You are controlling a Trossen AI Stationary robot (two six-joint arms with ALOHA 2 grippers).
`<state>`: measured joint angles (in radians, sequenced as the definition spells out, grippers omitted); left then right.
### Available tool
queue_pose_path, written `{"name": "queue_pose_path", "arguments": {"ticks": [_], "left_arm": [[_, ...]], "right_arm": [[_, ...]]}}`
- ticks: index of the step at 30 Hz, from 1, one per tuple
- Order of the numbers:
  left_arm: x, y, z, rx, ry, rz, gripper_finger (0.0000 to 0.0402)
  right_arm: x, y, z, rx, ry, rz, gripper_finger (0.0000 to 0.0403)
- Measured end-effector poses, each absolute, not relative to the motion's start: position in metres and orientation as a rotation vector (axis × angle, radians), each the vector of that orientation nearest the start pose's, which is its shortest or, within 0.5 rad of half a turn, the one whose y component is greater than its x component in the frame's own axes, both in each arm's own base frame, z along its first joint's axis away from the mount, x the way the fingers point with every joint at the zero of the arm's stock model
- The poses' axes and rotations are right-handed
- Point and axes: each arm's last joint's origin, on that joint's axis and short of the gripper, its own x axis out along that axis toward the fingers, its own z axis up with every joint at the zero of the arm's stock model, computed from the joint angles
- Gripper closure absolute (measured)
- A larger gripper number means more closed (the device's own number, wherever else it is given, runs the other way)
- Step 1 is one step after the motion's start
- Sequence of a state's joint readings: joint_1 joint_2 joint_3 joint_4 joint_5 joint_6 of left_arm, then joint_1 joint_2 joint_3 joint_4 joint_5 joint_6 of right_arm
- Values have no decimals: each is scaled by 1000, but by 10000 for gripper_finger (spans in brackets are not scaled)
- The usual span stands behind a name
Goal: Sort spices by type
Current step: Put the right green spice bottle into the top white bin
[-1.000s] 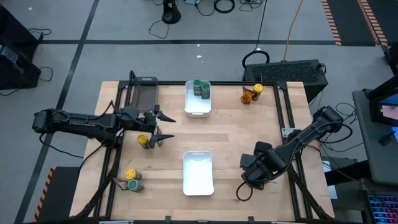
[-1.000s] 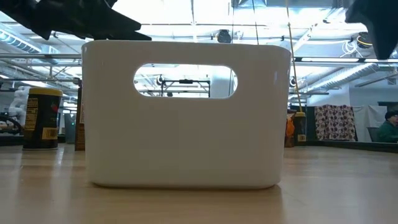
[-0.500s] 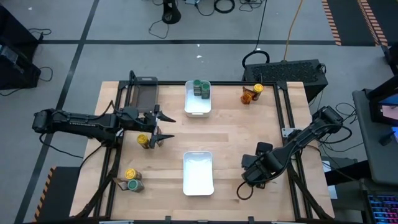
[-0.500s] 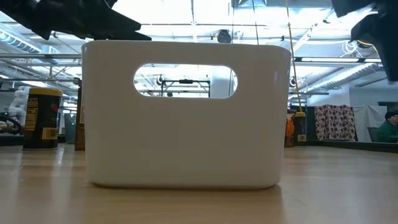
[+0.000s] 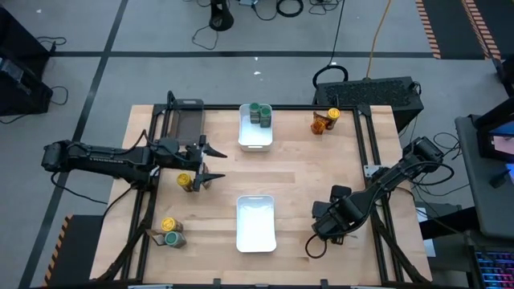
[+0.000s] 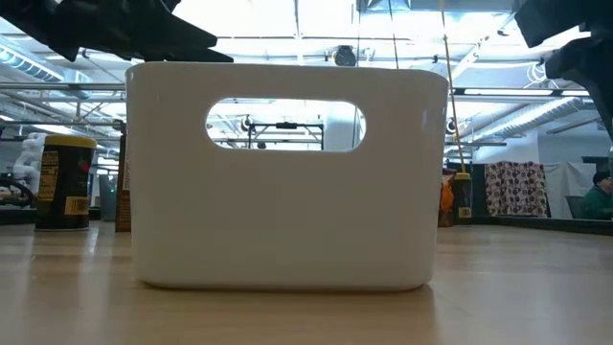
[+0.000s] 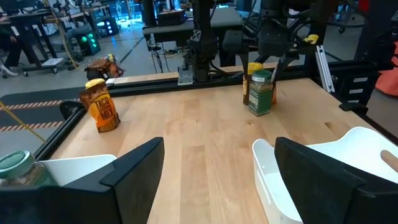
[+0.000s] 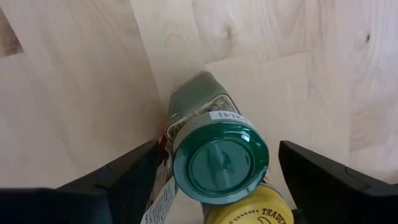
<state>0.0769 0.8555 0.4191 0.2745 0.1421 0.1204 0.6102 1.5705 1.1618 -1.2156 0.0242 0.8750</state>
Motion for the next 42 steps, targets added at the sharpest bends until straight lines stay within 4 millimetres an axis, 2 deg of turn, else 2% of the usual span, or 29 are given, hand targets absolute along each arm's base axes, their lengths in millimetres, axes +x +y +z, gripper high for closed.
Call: {"name": "queue_pose_path", "arguments": {"ticks": [4,7,19,26,31,35,42], "left_arm": [[189,11,238,102,157,-74,91],[189,10,238,102,157,-75,91],[189,10,238,102,157,-74,91],[189,11,238,102,156,-74,91],[189,10,238,102,156,-74,91],[189,11,238,102,156,-74,91],[189,11,238,102,156,-74,91]], "right_arm": [[216,150,229,160,1577,-256,93],[217,149,229,150,1564,-266,110],[217,149,230,126,1570,-232,231],[223,141,233,132,1584,-203,231],[236,129,253,125,1560,-173,223],[250,114,277,97,1489,-159,228],[275,70,326,78,1320,-207,224]]}}
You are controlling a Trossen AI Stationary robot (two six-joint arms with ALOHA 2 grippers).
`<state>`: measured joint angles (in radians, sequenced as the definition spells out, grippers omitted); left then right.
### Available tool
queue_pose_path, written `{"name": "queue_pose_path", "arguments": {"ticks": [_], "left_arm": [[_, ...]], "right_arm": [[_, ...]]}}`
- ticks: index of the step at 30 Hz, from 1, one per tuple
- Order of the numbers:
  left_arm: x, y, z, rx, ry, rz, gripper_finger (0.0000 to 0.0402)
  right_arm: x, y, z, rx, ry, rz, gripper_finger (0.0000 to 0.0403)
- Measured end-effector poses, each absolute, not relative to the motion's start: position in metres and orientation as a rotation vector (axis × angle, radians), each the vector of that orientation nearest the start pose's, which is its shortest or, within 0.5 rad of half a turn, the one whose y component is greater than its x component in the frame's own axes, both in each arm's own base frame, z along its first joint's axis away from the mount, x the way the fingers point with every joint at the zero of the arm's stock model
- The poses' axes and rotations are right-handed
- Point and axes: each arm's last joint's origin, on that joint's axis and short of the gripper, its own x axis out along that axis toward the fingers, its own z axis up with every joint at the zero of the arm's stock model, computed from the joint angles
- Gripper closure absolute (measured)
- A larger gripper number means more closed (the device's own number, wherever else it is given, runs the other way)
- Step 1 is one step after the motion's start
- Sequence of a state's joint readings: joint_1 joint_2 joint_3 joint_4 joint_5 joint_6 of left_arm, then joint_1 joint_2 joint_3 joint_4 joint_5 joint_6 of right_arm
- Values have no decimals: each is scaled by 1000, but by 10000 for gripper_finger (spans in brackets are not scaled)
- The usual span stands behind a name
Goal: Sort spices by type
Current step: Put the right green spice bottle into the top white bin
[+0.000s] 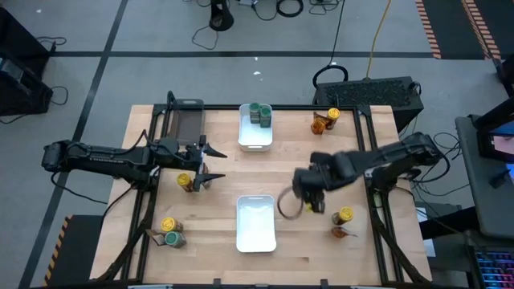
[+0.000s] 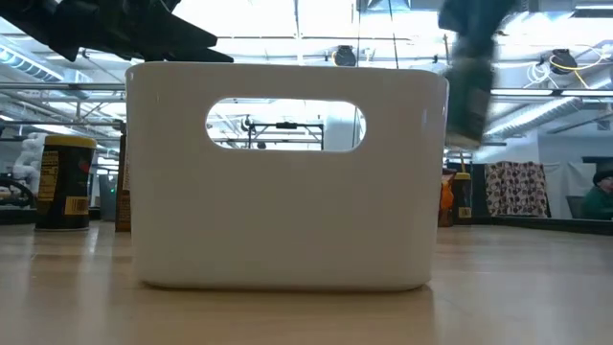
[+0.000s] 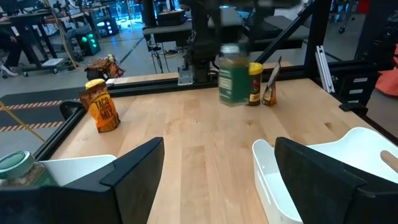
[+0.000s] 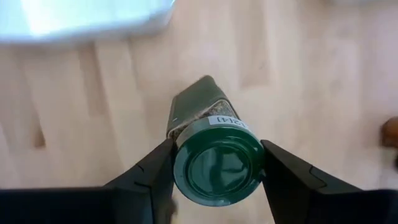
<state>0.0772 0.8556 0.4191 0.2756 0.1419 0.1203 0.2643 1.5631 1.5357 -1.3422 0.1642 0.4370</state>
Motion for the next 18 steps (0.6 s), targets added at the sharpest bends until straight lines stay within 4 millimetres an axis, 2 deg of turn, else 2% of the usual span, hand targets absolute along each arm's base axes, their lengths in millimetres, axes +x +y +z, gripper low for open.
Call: {"name": "queue_pose_path", "arguments": {"ticks": [3,8,18], "left_arm": [[189,10,238,102,156,-74,91],[189,11,238,102,156,-74,91],[189,11,238,103,157,-69,91]], "right_arm": [[285,45,342,91,1262,-222,224],[307,4,357,76,1193,-244,224],[364,-62,365,-102,1124,-206,224]]}}
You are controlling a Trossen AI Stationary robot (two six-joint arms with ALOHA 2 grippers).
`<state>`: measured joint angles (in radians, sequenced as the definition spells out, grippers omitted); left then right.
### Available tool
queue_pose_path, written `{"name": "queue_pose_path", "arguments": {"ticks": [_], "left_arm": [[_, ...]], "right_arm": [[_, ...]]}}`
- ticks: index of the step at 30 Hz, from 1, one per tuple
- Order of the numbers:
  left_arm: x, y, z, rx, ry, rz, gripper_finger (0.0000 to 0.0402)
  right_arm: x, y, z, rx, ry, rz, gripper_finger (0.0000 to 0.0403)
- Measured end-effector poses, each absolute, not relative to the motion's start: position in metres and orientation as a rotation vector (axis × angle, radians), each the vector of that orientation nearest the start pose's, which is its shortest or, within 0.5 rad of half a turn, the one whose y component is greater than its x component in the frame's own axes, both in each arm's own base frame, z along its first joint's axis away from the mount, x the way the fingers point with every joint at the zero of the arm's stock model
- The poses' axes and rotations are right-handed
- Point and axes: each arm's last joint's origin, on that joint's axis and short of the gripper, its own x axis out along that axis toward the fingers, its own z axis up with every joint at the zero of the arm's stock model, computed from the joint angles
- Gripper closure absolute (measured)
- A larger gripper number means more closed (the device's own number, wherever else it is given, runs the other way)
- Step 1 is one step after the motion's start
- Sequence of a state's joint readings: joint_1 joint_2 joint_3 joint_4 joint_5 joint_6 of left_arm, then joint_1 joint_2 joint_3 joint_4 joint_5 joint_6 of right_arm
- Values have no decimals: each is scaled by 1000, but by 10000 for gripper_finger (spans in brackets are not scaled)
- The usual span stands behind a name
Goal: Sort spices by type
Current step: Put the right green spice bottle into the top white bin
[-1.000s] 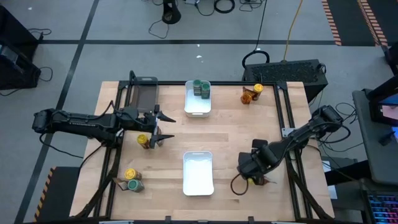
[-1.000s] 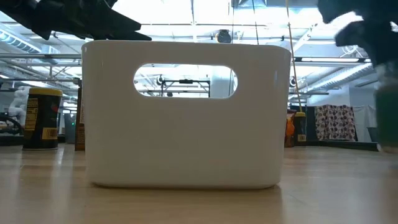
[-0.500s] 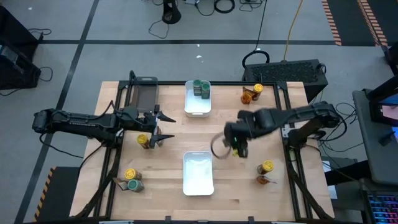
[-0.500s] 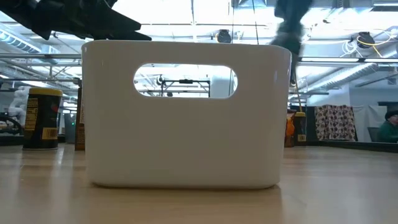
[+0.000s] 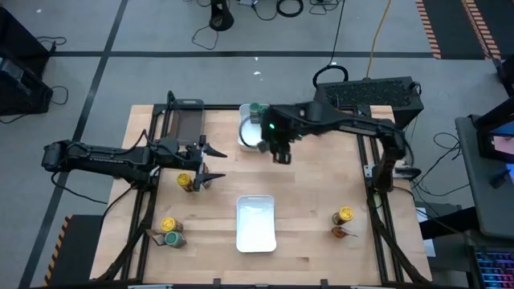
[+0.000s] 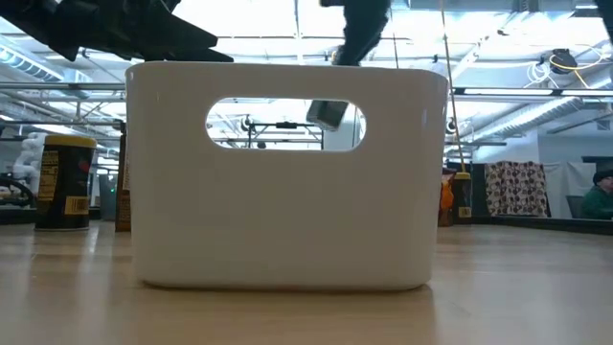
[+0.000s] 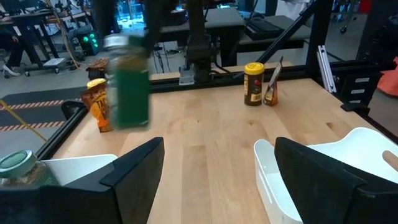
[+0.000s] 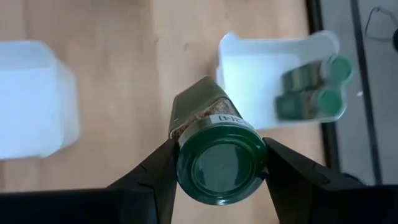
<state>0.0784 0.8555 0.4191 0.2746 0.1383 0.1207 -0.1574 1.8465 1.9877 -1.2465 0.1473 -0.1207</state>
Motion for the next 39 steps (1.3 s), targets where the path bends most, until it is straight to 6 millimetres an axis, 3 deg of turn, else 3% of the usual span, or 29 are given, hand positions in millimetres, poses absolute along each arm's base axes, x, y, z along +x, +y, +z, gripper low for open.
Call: {"name": "queue_pose_path", "arguments": {"ticks": [5,13,27,39], "left_arm": [[189,11,237,118,173,-64,91],[188,12,233,130,208,-33,91],[188,15,233,146,214,-11,91],[188,17,233,141,219,-2,91]], "right_arm": [[391,-99,346,-121,1157,-148,223],[405,-147,317,-114,1188,-160,223],[405,-182,295,-4,1215,-247,222],[400,-189,294,129,1215,-310,222]]}}
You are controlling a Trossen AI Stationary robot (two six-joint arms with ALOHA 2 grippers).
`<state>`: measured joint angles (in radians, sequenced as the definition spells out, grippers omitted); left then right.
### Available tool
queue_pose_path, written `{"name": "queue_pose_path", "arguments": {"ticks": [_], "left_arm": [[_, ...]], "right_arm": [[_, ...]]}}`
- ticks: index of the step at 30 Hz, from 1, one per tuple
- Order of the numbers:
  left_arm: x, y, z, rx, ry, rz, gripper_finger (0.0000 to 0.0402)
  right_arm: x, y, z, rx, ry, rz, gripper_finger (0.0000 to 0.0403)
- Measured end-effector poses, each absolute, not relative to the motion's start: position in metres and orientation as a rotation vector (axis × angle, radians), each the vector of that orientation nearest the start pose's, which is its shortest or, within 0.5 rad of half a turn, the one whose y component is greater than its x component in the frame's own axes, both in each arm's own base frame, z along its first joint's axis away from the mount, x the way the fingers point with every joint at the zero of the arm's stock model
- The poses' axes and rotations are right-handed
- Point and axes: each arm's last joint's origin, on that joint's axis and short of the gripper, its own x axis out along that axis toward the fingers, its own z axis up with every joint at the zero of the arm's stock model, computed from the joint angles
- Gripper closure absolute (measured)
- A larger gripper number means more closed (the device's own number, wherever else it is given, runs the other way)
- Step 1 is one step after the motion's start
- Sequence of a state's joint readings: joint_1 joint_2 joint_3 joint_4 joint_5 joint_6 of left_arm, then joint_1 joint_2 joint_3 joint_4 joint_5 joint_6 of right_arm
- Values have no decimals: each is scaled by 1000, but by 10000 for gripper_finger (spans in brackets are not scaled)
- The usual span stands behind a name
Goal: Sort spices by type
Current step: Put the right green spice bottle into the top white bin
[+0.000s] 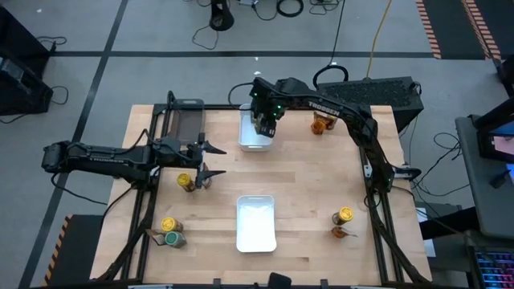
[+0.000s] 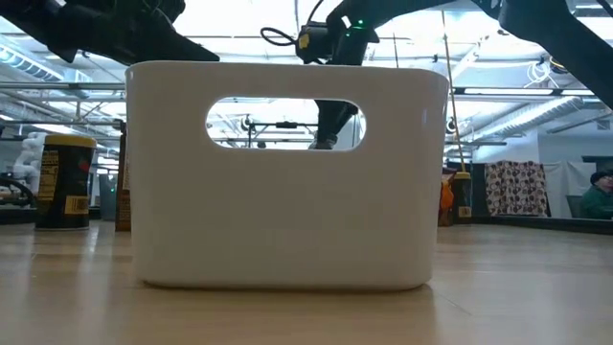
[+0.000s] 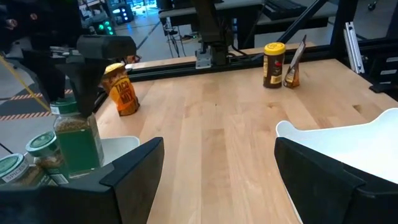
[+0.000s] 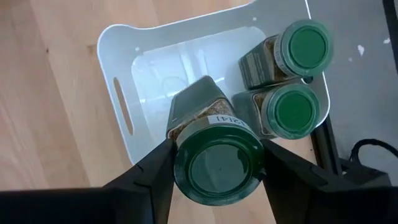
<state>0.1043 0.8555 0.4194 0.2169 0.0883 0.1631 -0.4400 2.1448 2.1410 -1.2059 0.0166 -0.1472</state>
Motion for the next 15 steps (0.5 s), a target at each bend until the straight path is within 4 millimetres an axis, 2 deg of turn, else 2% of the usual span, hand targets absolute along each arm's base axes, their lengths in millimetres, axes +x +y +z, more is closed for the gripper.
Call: {"name": "queue_pose_path", "arguments": {"ticks": [7,15], "left_arm": [[188,17,233,141,219,-2,91],[188,17,232,140,221,-2,91]], "right_arm": [[400,-191,293,207,1203,-342,222],[405,-197,276,232,1234,-366,222]]}}
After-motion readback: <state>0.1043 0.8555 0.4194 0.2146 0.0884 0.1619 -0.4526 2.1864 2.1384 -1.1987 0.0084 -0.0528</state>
